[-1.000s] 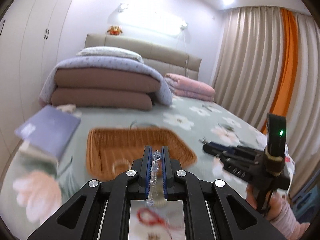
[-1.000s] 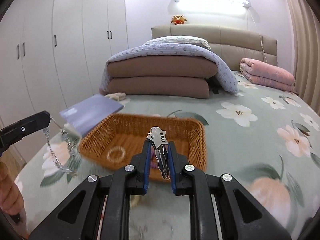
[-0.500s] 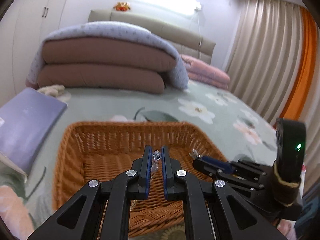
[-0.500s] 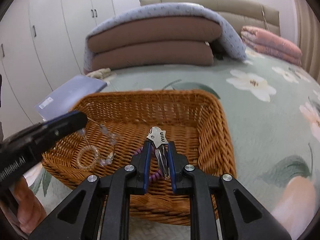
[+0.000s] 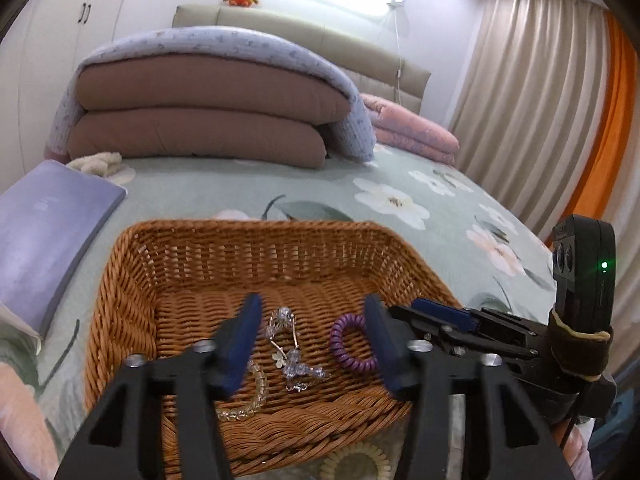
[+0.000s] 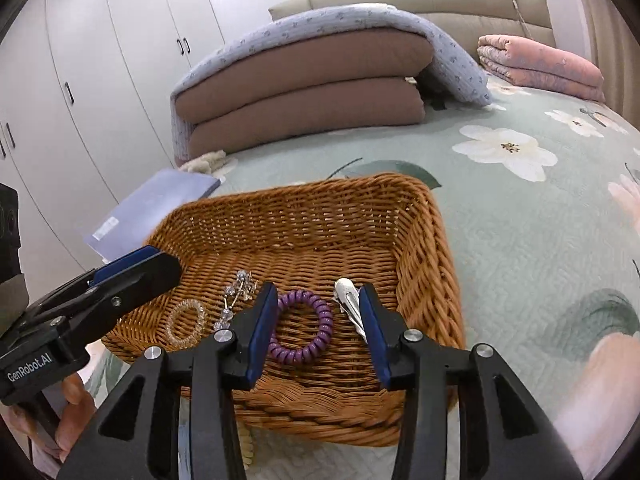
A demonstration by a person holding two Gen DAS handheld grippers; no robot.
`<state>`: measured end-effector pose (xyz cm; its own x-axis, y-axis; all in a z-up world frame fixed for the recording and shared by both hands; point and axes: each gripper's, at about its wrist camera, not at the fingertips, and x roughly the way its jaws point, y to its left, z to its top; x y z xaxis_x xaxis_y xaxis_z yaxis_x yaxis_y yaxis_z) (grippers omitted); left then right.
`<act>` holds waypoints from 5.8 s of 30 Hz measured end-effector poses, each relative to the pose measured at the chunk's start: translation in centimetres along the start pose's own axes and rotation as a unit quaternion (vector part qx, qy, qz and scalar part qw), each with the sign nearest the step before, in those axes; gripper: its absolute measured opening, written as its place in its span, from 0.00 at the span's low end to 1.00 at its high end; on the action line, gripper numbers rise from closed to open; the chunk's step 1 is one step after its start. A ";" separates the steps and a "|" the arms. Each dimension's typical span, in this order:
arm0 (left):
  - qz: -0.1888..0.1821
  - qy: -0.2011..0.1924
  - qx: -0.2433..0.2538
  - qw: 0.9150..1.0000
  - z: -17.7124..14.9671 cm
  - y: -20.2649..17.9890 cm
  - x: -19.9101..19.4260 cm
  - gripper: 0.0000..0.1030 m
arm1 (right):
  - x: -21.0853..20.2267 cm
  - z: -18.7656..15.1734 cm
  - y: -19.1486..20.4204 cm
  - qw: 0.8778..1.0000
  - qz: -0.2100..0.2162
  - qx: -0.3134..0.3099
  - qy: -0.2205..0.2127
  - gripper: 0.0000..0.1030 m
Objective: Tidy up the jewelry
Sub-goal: 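Lower the keychain and crystal charm into the wicker basket and open both tools, then grasp the purple-bead earring hook with the right tool while the left tool grasps the red cord, then carry the earring and red cord into the wicker basket and open both tools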
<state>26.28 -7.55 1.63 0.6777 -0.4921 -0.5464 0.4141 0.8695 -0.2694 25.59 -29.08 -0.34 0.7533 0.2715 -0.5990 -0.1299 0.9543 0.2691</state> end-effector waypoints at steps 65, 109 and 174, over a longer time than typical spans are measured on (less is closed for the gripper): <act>0.090 0.111 -0.049 0.989 -14.0 -0.9 -5.8 0.31 | -9.0 -14.8 2.0 0.990 -0.075 -0.073 0.093 0.19; 0.018 0.022 -0.031 0.999 -13.0 -3.0 -11.0 0.04 | -12.9 -12.2 1.9 0.998 -0.028 -0.052 -0.022 0.12; 0.076 -0.027 -0.034 0.996 0.9 2.0 -2.6 0.43 | -4.0 2.0 1.8 0.998 0.033 0.029 -0.041 0.35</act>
<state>25.88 -4.51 3.23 0.7615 -0.3549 -0.5424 0.2632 0.9340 -0.2415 23.70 -28.70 4.06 0.7954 0.3195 -0.5150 -0.1453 0.9255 0.3498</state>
